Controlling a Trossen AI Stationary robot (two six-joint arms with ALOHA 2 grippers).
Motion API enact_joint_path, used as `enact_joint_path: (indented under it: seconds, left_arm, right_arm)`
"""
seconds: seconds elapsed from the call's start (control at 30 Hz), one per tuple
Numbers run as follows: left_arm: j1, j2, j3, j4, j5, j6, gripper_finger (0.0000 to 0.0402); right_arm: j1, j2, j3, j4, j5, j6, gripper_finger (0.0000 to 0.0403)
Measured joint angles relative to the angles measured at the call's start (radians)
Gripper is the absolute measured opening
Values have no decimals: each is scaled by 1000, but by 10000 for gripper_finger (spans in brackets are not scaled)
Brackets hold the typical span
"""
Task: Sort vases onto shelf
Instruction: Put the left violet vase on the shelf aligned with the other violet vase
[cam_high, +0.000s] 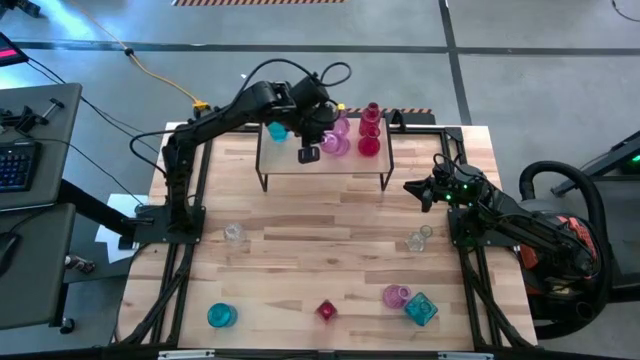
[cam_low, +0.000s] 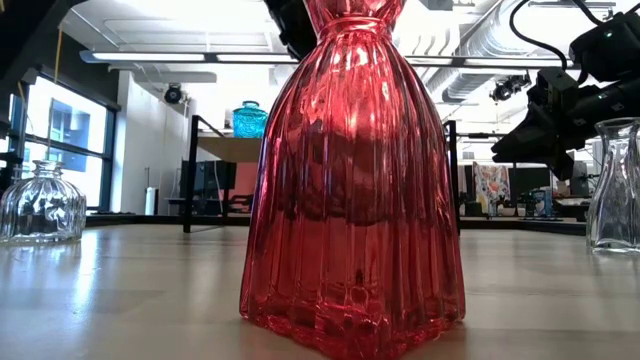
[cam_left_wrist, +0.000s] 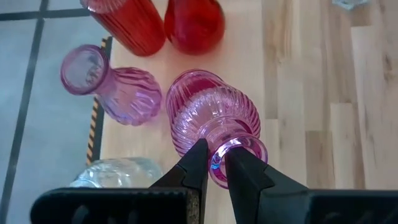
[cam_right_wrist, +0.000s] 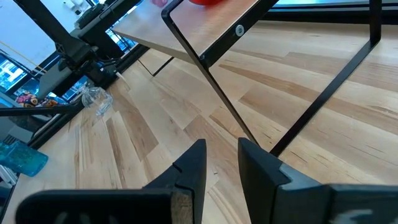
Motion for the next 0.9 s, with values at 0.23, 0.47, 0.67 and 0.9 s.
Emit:
enact_joint_path:
  seconds: [0.23, 0.47, 0.67, 0.9]
  left_arm:
    - [0, -1, 0, 34, 0, 0, 35]
    - [0, -1, 0, 32, -1, -2, 35]
    - [2, -2, -25, 32, -2, -15, 35]
    - [11, -2, -37, 47, -4, -21, 35]
  right_arm:
    - [0, 0, 0, 0, 0, 0, 73]
    - [0, 0, 0, 0, 0, 0, 73]
    - [0, 0, 0, 0, 0, 0, 73]
    - [0, 0, 0, 0, 0, 0, 73]
